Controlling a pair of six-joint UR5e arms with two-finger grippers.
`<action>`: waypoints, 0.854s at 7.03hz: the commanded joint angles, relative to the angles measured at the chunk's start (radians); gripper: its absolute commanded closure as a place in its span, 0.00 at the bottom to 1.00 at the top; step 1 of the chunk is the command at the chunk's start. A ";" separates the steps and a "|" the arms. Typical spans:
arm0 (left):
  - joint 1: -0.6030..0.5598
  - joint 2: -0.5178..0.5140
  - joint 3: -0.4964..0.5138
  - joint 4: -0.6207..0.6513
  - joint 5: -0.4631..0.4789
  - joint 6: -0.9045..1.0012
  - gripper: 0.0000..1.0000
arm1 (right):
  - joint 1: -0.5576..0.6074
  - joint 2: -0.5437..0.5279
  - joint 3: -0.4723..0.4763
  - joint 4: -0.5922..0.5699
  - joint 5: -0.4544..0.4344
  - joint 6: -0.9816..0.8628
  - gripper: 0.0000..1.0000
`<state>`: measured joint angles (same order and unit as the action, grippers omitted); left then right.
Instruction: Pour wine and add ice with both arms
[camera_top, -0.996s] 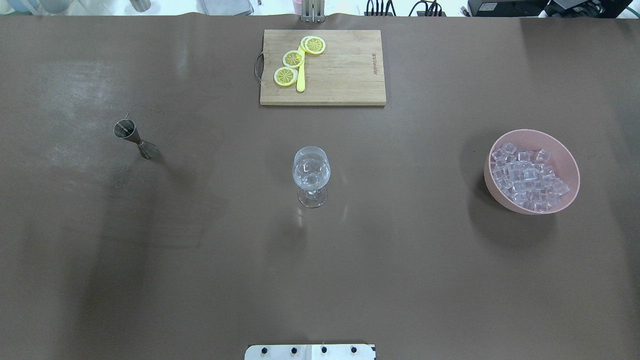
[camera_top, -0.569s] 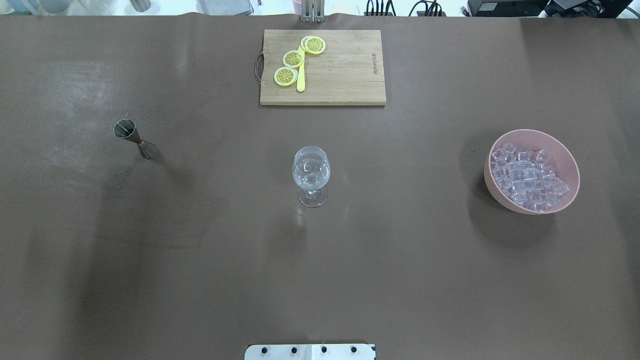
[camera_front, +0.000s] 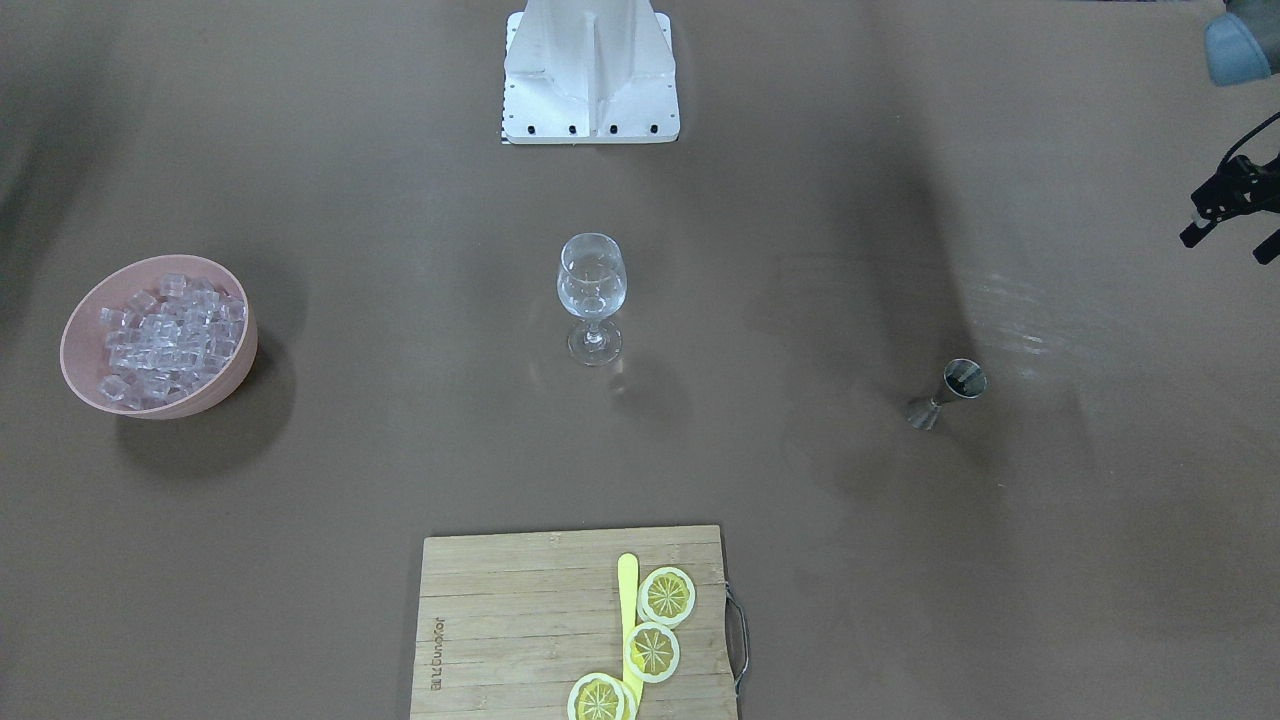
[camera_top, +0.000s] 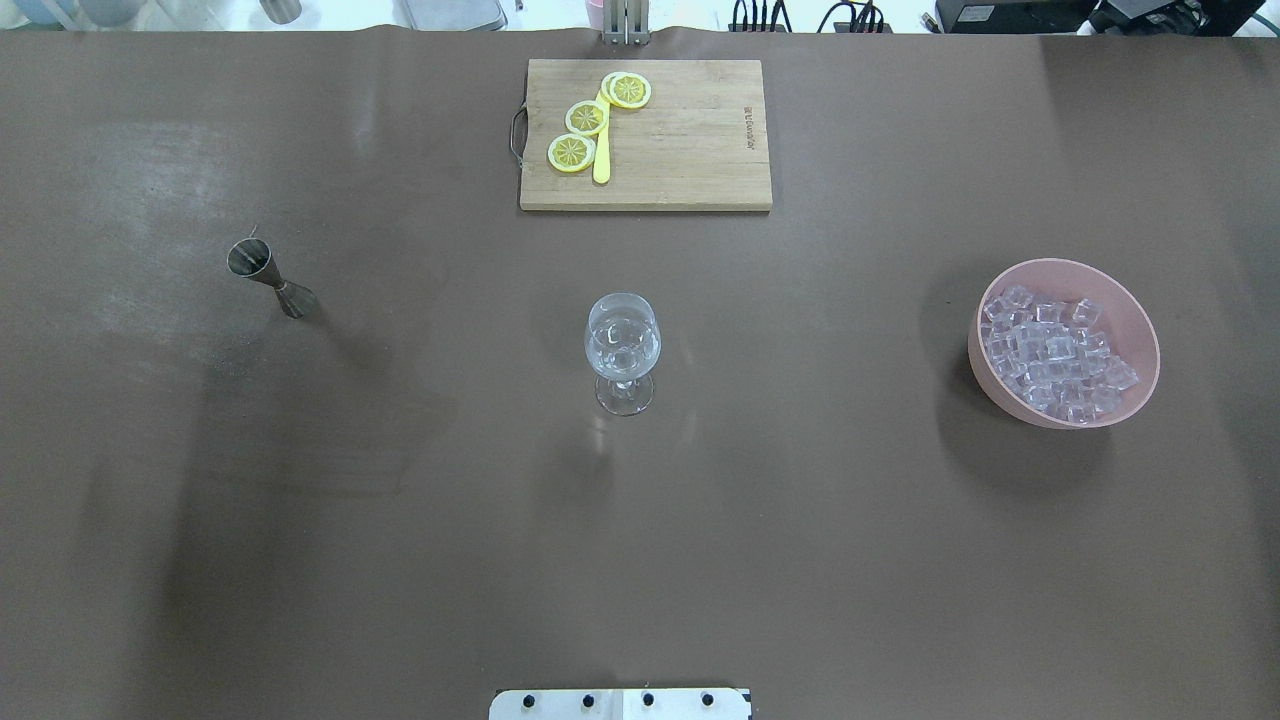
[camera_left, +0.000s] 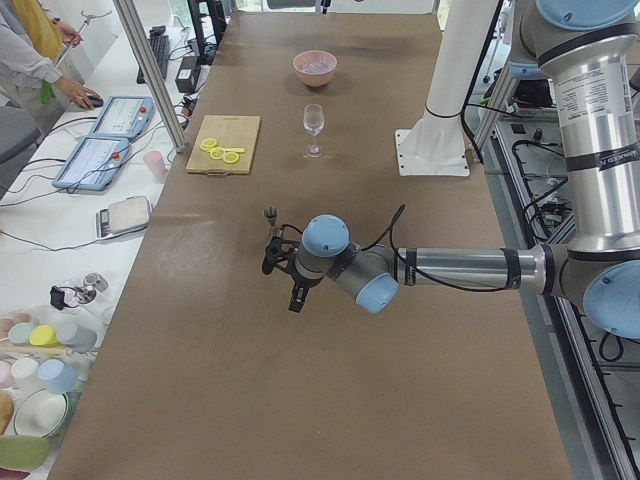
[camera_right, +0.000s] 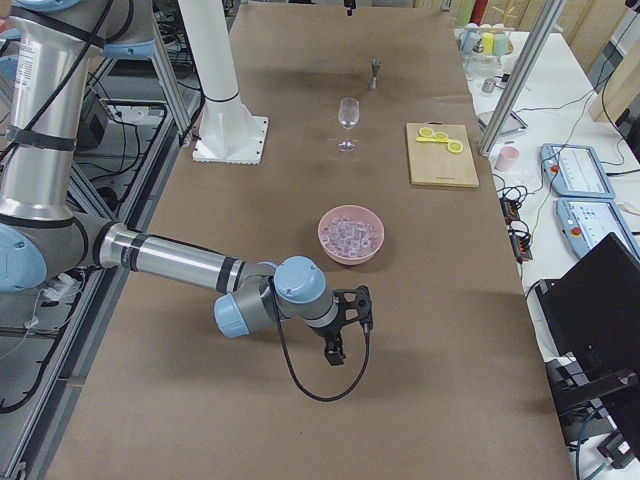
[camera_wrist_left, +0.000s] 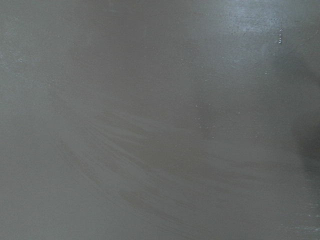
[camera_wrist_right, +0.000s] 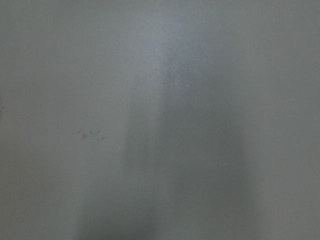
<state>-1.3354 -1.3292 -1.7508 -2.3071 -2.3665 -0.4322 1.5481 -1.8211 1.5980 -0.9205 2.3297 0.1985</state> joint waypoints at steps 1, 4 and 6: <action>0.002 -0.005 -0.006 -0.031 -0.003 0.000 0.02 | 0.000 -0.006 -0.021 0.072 0.019 0.001 0.00; 0.002 0.022 0.002 -0.289 -0.031 -0.005 0.02 | 0.000 -0.085 -0.044 0.164 0.059 0.007 0.00; 0.018 -0.014 0.004 -0.465 -0.030 -0.005 0.03 | 0.000 -0.106 -0.055 0.196 0.060 0.013 0.00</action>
<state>-1.3281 -1.3174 -1.7482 -2.6657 -2.3978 -0.4373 1.5478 -1.9148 1.5492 -0.7514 2.3889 0.2083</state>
